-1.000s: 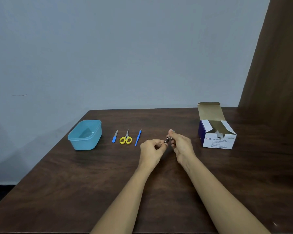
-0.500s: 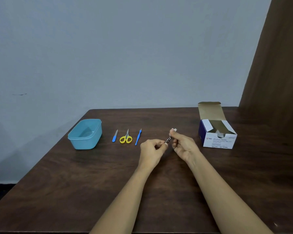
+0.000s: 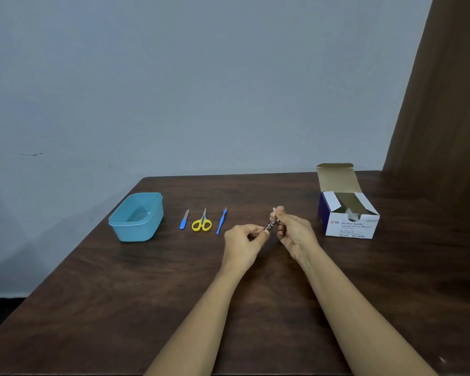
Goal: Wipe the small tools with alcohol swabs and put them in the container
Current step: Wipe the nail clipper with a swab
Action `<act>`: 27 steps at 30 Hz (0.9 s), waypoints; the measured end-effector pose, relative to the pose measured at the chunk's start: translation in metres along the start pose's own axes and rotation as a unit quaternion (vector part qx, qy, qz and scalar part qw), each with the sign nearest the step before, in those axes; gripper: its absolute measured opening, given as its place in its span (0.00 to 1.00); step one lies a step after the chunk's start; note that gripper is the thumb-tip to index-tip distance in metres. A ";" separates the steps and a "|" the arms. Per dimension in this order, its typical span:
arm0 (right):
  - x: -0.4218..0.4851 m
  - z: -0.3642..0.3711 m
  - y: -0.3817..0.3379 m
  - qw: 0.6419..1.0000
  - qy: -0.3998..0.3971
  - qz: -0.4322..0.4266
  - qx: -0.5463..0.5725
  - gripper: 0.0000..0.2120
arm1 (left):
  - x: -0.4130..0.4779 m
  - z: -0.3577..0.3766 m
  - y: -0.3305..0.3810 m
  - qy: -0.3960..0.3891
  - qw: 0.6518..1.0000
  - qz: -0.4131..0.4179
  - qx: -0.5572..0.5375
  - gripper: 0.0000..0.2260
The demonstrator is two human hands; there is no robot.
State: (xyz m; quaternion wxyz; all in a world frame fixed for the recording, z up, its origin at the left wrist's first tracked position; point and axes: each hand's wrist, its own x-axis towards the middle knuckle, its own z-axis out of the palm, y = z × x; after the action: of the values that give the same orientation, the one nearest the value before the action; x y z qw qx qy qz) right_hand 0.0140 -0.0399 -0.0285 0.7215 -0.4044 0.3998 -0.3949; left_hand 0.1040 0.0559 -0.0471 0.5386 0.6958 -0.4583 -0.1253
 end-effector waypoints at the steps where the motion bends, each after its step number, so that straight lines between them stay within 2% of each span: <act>1: 0.001 0.000 0.000 1.000 -0.008 0.005 0.003 0.08 | 0.000 0.000 0.000 0.001 1.000 0.000 -0.001 0.06; 8: -0.002 -0.004 -0.005 0.995 -0.009 0.048 0.086 0.06 | 0.000 0.000 0.000 -0.006 1.000 -0.007 -0.007 0.05; 20: 0.000 -0.002 -0.003 0.999 0.019 0.018 0.038 0.10 | -0.002 -0.001 0.002 -0.030 0.998 -0.021 -0.044 0.06; 25: -0.007 -0.008 -0.009 0.996 0.000 -0.008 0.087 0.06 | -0.001 -0.003 0.001 -0.010 0.993 -0.043 -0.113 0.05; 27: -0.008 -0.009 -0.010 0.997 -0.012 -0.005 0.075 0.05 | -0.001 -0.004 0.002 0.002 0.985 -0.054 -0.162 0.05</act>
State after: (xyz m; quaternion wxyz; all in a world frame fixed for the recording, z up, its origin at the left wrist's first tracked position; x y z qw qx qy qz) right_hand 0.0004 -0.0385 -0.0200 0.7526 -0.3562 0.3586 -0.4220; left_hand 0.1053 0.0593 -0.0442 0.6374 0.6236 -0.3924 -0.2253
